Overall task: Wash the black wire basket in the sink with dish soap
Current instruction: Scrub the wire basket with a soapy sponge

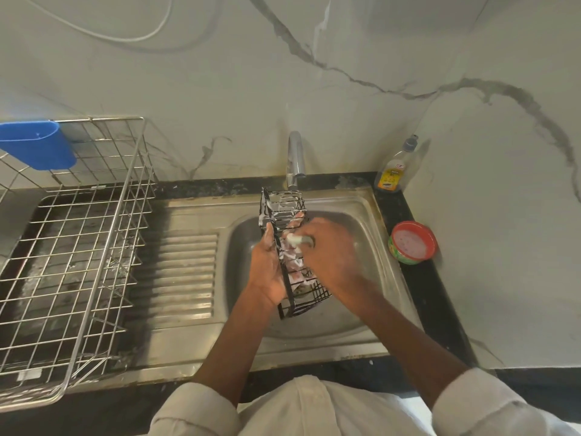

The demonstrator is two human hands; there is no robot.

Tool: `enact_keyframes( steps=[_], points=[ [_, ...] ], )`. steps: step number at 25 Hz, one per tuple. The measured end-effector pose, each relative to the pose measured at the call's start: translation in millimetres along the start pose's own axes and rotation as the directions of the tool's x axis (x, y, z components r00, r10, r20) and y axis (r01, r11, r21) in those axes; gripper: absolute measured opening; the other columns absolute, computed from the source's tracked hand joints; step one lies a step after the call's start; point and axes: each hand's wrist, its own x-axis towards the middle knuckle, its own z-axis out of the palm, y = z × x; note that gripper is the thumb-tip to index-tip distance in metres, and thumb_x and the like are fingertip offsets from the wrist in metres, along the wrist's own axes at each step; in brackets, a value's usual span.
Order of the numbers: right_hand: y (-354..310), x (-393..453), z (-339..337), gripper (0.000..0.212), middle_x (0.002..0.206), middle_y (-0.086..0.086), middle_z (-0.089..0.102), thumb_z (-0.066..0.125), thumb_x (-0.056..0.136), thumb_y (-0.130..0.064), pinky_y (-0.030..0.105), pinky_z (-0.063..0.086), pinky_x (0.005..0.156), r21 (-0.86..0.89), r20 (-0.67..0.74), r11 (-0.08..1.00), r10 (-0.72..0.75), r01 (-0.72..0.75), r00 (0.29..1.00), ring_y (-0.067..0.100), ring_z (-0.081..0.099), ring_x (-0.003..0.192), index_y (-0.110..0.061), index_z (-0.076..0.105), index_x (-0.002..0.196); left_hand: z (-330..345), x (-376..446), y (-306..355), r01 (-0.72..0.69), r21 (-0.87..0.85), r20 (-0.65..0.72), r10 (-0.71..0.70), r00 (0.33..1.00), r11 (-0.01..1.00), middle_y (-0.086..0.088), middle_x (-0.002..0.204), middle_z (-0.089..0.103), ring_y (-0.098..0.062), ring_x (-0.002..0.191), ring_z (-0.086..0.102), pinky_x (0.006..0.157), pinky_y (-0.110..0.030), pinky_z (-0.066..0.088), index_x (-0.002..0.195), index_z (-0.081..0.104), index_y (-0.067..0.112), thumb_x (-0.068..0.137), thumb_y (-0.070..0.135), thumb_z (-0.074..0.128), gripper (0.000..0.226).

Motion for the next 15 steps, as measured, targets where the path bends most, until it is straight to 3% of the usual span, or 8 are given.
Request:
enact_keyframes(
  steps=[2, 4, 5, 7, 9, 10, 13, 15],
  points=[
    [1, -22, -5, 0.026, 0.099, -0.001, 0.079, 0.082, 0.08, -0.005, 0.038, 0.059, 0.08, 0.065, 0.252, 0.992, -0.121, 0.108, 0.96, 0.016, 0.071, 0.084, -0.021, 0.083, 0.1, -1, -1, 1, 0.022, -0.089, 0.006, -0.022, 1.0, 0.996, -0.02, 0.121, 0.073, -0.033, 0.096, 0.072, 0.079, -0.043, 0.061, 0.135, 0.066, 0.009, 0.107, 0.062, 0.043, 0.064],
    [-1, -16, -20, 0.024, 0.09, 0.002, 0.08, 0.085, 0.078, -0.005, 0.039, 0.063, 0.07, 0.169, 0.452, 0.985, -0.042, -0.039, 0.891, 0.016, 0.074, 0.072, -0.017, 0.083, 0.1, -1, -1, 0, 0.041, -0.089, 0.023, -0.039, 0.999, 0.995, -0.024, 0.125, 0.071, -0.037, 0.098, 0.071, 0.079, -0.047, 0.061, 0.141, 0.063, 0.008, 0.107, 0.061, 0.045, 0.065],
    [-1, -5, -24, 0.024, 0.092, 0.002, 0.08, 0.084, 0.082, -0.006, 0.029, 0.062, 0.061, 0.162, 0.439, 0.981, 0.028, -0.109, 0.898, 0.011, 0.073, 0.065, -0.014, 0.082, 0.104, 0, -2, -2, 0.036, -0.044, 0.009, -0.036, 0.999, 0.998, -0.023, 0.116, 0.073, -0.035, 0.09, 0.072, 0.073, -0.044, 0.062, 0.136, 0.064, 0.007, 0.107, 0.06, 0.044, 0.063],
    [-2, 27, -21, 0.025, 0.103, 0.002, 0.079, 0.077, 0.09, -0.007, 0.01, 0.049, 0.055, 0.027, 0.177, 0.99, 0.131, -0.138, 0.975, 0.003, 0.067, 0.064, -0.014, 0.078, 0.114, 5, -2, -5, 0.011, 0.06, -0.003, -0.011, 1.0, 0.998, -0.022, 0.106, 0.074, -0.031, 0.081, 0.068, 0.076, -0.042, 0.058, 0.127, 0.068, 0.006, 0.106, 0.059, 0.049, 0.06],
    [-12, 46, -16, 0.026, 0.111, 0.002, 0.076, 0.072, 0.093, -0.007, 0.011, 0.048, 0.069, -0.078, -0.066, 0.992, 0.094, -0.099, 0.993, 0.004, 0.063, 0.081, -0.017, 0.078, 0.116, 7, -1, -7, -0.014, 0.096, -0.034, 0.018, 0.999, 0.995, -0.023, 0.111, 0.074, -0.034, 0.092, 0.062, 0.089, -0.048, 0.05, 0.128, 0.07, 0.006, 0.104, 0.058, 0.055, 0.059],
    [-17, 47, -13, 0.026, 0.114, 0.0, 0.075, 0.072, 0.093, -0.007, 0.013, 0.05, 0.076, -0.062, -0.103, 0.996, 0.059, -0.066, 0.993, 0.005, 0.063, 0.087, -0.019, 0.078, 0.116, 7, -1, -6, -0.018, 0.099, -0.057, 0.023, 0.998, 0.995, -0.021, 0.113, 0.073, -0.033, 0.093, 0.062, 0.086, -0.045, 0.051, 0.128, 0.071, 0.006, 0.105, 0.056, 0.054, 0.058],
    [-26, 13, -8, 0.026, 0.113, -0.005, 0.074, 0.074, 0.091, -0.003, 0.021, 0.057, 0.083, 0.076, -0.003, 0.997, 0.015, -0.015, 1.0, 0.006, 0.067, 0.092, -0.022, 0.08, 0.108, 7, -1, 2, -0.029, 0.039, -0.065, 0.031, 0.997, 0.999, -0.016, 0.113, 0.068, -0.025, 0.088, 0.064, 0.074, -0.041, 0.053, 0.136, 0.069, 0.007, 0.11, 0.048, 0.045, 0.054],
    [-24, -16, -16, 0.027, 0.095, -0.009, 0.074, 0.079, 0.084, -0.002, 0.022, 0.057, 0.071, 0.087, 0.21, 0.996, -0.018, 0.0, 0.977, 0.001, 0.067, 0.077, -0.023, 0.083, 0.1, 5, -5, 8, -0.001, -0.042, -0.044, 0.0, 0.999, 0.999, -0.016, 0.109, 0.074, -0.028, 0.089, 0.073, 0.076, -0.041, 0.061, 0.137, 0.067, 0.003, 0.112, 0.045, 0.041, 0.056]
  ],
)
